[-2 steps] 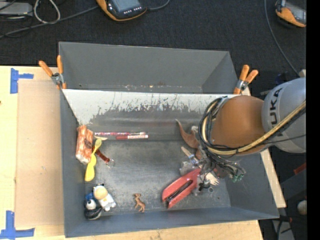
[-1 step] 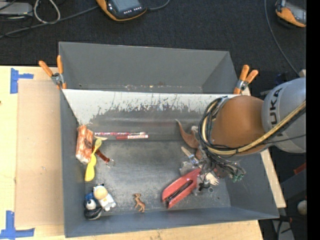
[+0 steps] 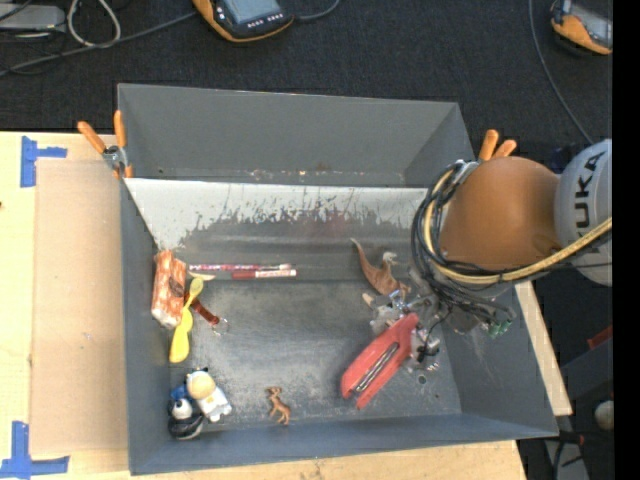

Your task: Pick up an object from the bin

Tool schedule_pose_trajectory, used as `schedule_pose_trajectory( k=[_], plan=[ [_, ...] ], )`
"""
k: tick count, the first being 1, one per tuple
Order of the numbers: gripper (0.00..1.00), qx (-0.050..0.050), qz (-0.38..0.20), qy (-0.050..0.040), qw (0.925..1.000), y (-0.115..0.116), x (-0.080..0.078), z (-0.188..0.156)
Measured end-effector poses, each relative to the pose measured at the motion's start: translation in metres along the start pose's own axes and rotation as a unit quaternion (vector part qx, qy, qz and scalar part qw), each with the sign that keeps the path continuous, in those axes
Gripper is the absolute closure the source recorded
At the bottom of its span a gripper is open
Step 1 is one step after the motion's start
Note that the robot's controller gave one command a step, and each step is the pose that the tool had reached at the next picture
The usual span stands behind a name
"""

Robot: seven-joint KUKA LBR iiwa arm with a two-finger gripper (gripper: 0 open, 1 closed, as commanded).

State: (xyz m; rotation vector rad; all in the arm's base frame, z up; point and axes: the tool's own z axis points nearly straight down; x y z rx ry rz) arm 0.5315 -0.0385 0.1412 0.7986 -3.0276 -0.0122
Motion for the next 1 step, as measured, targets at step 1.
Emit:
schedule_pose_trajectory(
  k=[1],
  plan=[
    [1.00, -0.001, -0.074, 0.0005, 0.9973, -0.0150, -0.0213, -0.0768]
  ],
)
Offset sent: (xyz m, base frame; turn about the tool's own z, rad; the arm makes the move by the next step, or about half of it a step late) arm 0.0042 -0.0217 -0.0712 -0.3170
